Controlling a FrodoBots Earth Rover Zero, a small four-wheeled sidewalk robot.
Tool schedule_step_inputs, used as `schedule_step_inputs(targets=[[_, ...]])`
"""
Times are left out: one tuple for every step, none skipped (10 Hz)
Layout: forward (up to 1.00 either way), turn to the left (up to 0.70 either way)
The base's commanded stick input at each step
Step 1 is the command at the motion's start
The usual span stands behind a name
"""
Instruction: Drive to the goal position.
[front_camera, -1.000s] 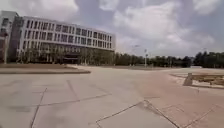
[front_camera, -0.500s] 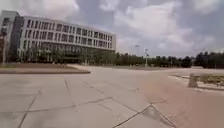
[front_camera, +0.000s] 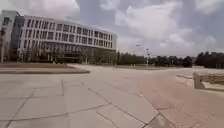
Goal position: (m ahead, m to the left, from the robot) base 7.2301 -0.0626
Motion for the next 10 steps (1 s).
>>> schedule_step_inputs(targets=[[0.50,-0.02],[0.50,-0.02],[0.50,-0.02],[0.50,-0.02],[0.50,-0.02],[0.50,-0.02],[0.50,-0.02],[0.50,-0.02],[0.50,-0.02],[0.50,-0.02]])
